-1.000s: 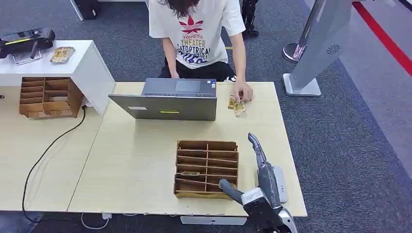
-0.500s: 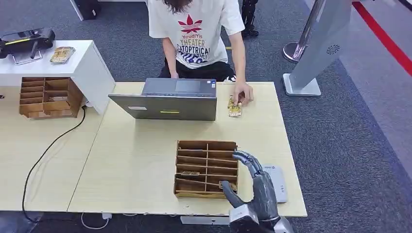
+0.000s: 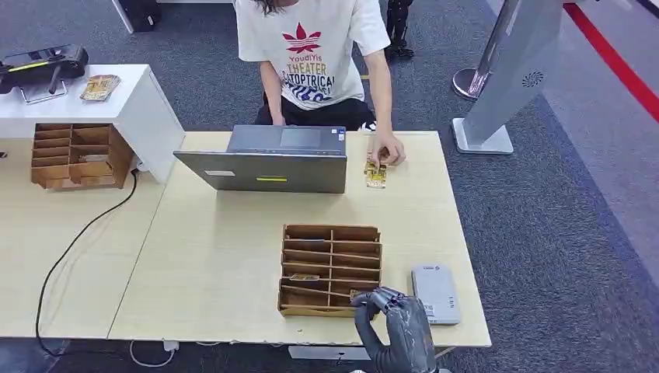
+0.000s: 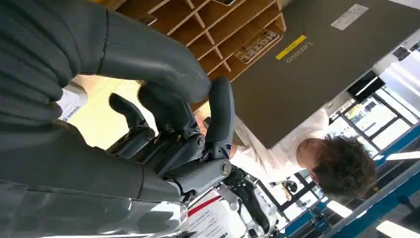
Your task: Pass the card to the sensor for recognition and then transmit it.
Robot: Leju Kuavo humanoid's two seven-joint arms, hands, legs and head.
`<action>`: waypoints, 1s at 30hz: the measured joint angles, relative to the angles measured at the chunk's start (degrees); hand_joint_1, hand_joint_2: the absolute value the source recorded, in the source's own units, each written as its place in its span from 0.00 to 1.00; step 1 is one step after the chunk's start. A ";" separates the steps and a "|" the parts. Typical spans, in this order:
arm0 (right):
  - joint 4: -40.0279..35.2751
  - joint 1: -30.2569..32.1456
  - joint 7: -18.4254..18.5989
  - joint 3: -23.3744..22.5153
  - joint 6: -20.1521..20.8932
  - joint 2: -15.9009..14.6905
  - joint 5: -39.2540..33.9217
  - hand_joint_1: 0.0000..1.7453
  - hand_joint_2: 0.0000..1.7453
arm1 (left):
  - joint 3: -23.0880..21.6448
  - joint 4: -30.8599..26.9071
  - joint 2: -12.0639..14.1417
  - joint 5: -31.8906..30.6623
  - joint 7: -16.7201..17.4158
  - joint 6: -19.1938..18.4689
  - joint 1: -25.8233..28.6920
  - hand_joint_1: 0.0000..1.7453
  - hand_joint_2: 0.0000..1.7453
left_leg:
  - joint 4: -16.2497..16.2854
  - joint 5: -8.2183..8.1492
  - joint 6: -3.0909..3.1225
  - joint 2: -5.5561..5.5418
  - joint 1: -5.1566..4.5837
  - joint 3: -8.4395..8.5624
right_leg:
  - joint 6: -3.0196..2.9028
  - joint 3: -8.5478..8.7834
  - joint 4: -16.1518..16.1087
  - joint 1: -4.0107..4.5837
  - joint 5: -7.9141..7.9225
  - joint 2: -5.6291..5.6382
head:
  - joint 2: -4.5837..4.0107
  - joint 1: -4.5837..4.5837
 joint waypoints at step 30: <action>11.34 -4.58 7.98 5.92 -2.58 -3.04 13.46 0.56 1.00 | 0.00 0.00 0.00 -0.63 0.11 -0.04 -0.07 0.00 0.00 | 0.00 0.00 0.00 0.00 0.00 0.00 | 0.00 0.00 0.00 0.00 0.00 0.00 | 0.00 0.00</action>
